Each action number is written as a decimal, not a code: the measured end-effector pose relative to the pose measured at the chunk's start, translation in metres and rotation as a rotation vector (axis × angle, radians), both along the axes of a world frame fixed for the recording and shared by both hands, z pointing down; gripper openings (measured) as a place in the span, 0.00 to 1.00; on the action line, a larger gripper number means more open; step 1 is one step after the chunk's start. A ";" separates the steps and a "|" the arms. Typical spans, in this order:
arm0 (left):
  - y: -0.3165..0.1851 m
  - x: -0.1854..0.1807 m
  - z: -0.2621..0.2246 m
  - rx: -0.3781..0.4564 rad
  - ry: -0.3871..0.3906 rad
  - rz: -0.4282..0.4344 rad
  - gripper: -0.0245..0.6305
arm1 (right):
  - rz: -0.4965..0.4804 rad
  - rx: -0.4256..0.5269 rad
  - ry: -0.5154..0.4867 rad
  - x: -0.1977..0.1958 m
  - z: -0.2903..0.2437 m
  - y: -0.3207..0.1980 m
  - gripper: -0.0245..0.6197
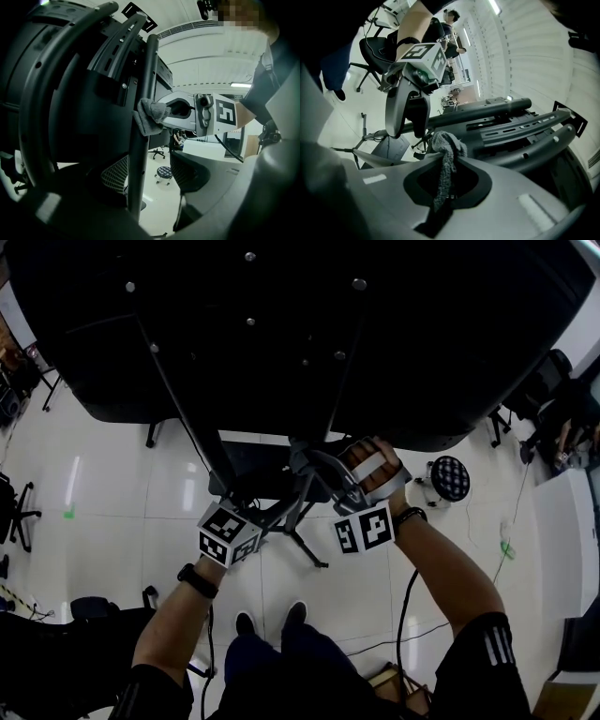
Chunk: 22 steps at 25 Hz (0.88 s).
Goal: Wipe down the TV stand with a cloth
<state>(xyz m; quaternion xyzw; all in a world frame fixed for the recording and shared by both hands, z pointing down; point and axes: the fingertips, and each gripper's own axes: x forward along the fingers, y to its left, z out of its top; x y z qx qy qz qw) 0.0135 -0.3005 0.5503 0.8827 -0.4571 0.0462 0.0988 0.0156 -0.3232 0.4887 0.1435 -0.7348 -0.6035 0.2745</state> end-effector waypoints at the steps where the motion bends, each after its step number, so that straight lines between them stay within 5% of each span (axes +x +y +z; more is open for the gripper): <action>1: -0.001 -0.001 0.006 -0.009 0.002 -0.002 0.49 | 0.001 -0.010 0.010 0.000 0.009 0.000 0.07; 22: -0.008 0.004 0.152 -0.174 0.023 -0.013 0.50 | 0.067 -0.230 0.142 0.011 0.200 -0.004 0.07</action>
